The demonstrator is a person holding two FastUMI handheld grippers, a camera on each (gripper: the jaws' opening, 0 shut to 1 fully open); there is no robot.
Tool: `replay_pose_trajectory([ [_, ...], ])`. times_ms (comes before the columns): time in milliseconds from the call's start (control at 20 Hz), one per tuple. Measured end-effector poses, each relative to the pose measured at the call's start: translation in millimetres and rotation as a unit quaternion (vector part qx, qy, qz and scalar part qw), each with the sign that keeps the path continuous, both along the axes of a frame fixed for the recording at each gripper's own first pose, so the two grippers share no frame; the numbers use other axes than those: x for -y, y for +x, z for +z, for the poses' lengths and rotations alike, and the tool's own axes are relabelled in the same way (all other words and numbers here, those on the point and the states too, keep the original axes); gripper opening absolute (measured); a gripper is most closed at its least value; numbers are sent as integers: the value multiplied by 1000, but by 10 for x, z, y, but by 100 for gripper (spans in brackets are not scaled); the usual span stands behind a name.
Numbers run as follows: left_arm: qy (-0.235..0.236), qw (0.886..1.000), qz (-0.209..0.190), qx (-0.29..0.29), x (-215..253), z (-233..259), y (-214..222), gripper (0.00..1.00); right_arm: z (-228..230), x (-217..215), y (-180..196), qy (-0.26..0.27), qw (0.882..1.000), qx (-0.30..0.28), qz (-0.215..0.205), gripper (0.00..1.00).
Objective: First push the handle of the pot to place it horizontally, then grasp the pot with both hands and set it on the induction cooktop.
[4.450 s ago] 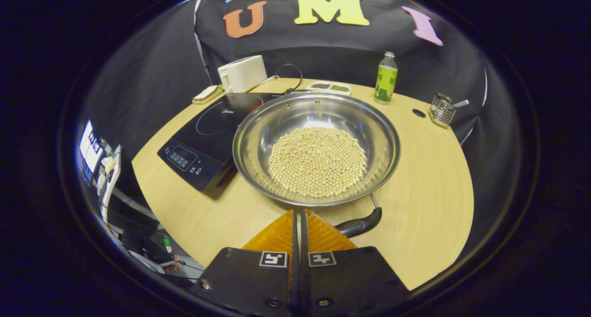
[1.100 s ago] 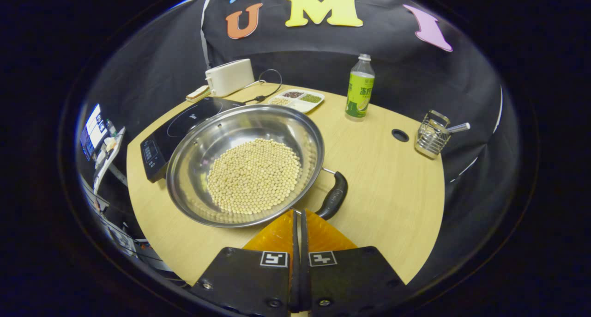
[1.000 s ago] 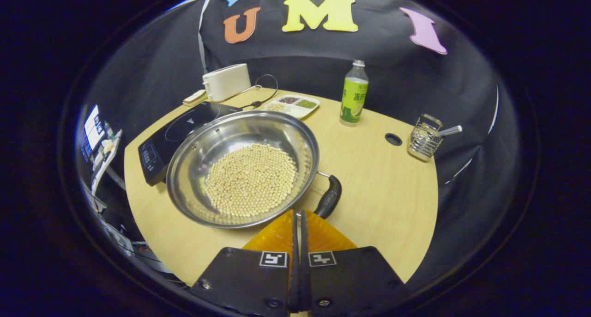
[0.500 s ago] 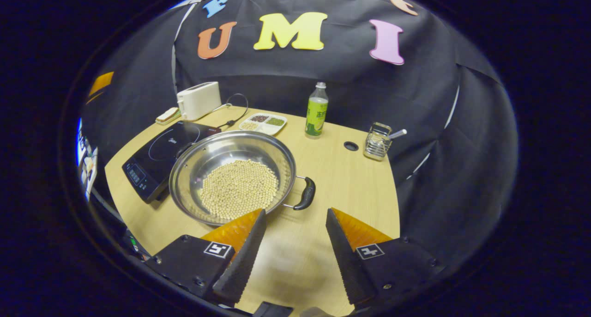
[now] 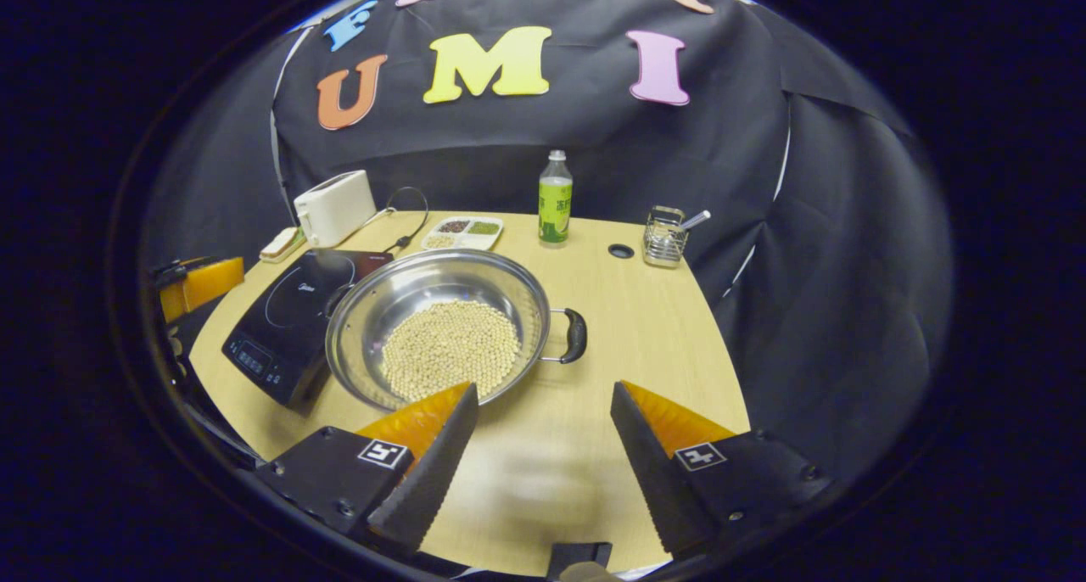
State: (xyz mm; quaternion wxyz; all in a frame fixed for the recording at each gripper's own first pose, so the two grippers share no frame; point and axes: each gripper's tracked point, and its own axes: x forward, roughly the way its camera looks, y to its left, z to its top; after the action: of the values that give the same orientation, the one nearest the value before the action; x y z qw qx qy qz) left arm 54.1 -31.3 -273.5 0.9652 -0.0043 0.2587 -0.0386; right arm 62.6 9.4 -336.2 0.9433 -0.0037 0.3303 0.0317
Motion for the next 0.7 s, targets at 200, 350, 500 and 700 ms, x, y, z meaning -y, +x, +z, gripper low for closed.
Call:
replay_pose_trajectory([
  [200,3,999,-11,-45,193,-469,188,97,-212,12,245,19,999,-25,-8,100],
  [350,-2,997,0,-78,272,-793,333,96,-421,77,476,26,998,-46,-13,100],
  [500,5,995,10,-101,306,-962,468,96,-579,96,687,32,997,-66,-3,100],
  [700,15,993,18,-119,341,-1153,623,96,-711,97,924,33,996,-82,14,100],
])
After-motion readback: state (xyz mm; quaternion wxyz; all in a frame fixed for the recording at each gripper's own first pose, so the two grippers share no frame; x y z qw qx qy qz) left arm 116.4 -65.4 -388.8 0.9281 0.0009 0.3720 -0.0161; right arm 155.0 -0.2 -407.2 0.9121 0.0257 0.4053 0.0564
